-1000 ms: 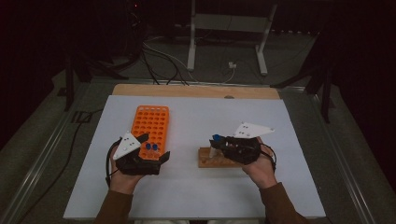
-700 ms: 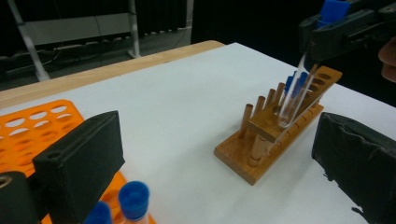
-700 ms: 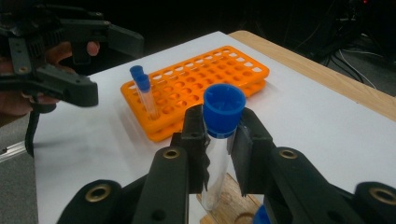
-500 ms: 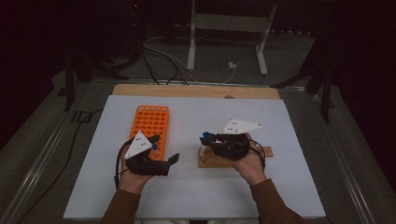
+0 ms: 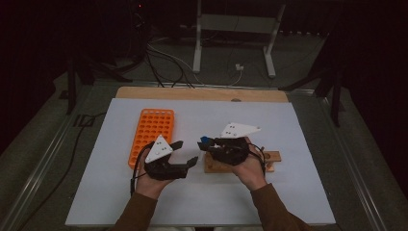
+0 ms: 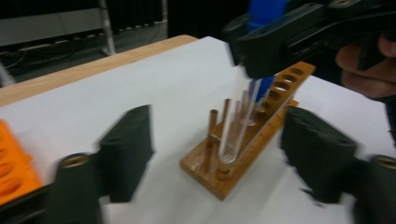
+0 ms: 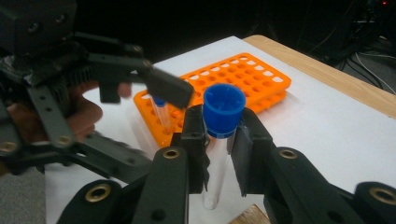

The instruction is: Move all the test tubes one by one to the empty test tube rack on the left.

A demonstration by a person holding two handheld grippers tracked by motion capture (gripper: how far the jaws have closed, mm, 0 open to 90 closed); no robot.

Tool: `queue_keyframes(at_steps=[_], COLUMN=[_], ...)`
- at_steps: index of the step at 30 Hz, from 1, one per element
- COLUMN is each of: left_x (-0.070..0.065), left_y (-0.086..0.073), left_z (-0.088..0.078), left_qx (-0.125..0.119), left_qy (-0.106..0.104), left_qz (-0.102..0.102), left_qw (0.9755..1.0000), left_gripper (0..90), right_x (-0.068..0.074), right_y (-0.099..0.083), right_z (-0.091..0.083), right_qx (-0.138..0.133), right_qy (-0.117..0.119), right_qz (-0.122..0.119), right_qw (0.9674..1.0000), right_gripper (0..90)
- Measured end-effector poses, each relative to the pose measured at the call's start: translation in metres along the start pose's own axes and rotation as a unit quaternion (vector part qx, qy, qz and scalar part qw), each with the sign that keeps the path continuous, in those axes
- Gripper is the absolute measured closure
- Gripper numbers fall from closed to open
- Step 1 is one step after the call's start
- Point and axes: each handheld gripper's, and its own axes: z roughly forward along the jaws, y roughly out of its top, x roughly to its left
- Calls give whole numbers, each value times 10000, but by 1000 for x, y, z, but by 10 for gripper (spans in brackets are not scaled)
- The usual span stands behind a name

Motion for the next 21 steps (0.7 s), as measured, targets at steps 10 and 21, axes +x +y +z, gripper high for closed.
queue_keyframes(at_steps=[10,21], left_x=[-4,-5], left_y=[1,0], left_z=[9,9], left_qx=[98,28], left_qy=[-92,-91], left_qz=[188,290], left_qw=[9997,9995], left_gripper=[620,761], right_x=[5,7], right_y=[0,-1], right_z=[7,12], right_qx=[23,78], right_qy=[104,147], right_qz=[-24,-37], right_qw=[9999,9999], right_gripper=[759,759])
